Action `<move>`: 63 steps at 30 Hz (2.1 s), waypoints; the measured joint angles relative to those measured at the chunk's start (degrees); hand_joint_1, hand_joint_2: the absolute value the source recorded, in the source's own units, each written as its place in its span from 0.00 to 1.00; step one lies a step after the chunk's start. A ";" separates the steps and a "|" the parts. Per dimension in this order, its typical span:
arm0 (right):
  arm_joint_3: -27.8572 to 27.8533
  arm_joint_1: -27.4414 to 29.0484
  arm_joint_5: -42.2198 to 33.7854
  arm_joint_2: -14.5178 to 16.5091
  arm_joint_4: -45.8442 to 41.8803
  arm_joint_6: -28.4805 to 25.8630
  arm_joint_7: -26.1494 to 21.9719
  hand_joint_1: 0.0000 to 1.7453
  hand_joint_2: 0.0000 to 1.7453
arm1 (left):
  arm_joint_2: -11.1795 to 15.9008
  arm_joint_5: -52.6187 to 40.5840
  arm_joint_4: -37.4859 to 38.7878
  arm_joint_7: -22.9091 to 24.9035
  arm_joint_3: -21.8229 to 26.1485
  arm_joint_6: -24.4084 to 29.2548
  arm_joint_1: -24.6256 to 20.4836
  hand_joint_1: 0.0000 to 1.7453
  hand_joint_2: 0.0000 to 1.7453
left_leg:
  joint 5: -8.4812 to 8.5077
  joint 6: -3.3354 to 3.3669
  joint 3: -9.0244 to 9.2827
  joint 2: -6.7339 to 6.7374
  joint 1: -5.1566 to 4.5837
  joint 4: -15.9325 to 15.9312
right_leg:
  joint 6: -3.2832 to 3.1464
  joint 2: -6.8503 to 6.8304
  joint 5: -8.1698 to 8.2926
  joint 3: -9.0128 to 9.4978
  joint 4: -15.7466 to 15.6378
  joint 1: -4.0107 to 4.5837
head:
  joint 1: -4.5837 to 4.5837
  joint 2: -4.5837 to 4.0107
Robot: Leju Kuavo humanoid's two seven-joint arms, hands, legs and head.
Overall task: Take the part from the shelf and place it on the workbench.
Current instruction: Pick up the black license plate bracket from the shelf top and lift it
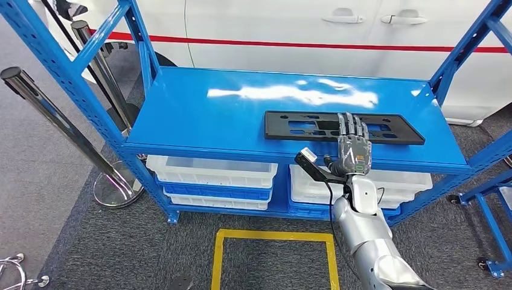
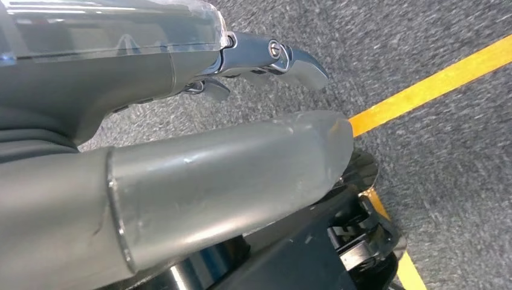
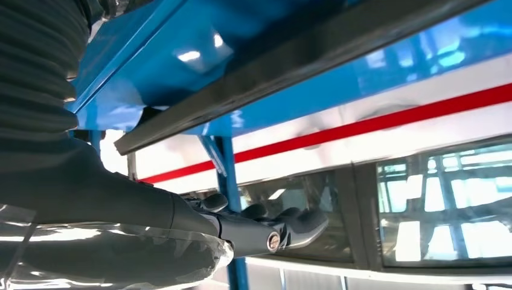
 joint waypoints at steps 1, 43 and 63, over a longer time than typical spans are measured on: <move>-0.31 0.27 -0.16 0.03 -0.09 0.00 -0.20 0.00 1.00 | 0.00 0.01 0.00 0.01 -0.03 0.01 0.08 0.00 0.00 | -0.34 0.02 0.34 -0.07 -0.02 0.05 | 0.06 -0.01 0.50 -1.37 1.44 -0.01 | -0.01 0.00; -8.20 1.37 -2.13 3.08 -4.37 0.02 -5.91 1.00 1.00 | -0.48 1.52 0.00 -4.15 -0.07 0.66 -0.28 0.00 0.00 | -4.50 -2.78 -3.12 -0.06 0.07 7.15 | -2.51 0.11 7.92 4.47 -13.30 -0.27 | -0.10 0.00; -14.86 3.58 -7.31 1.75 -8.08 -0.01 -12.45 1.00 1.00 | -0.81 15.48 0.00 -14.50 6.79 0.81 -1.60 0.00 0.75 | -0.19 -0.05 -0.77 -0.02 0.17 0.87 | -0.31 0.12 1.48 -2.16 1.24 0.06 | -0.07 0.00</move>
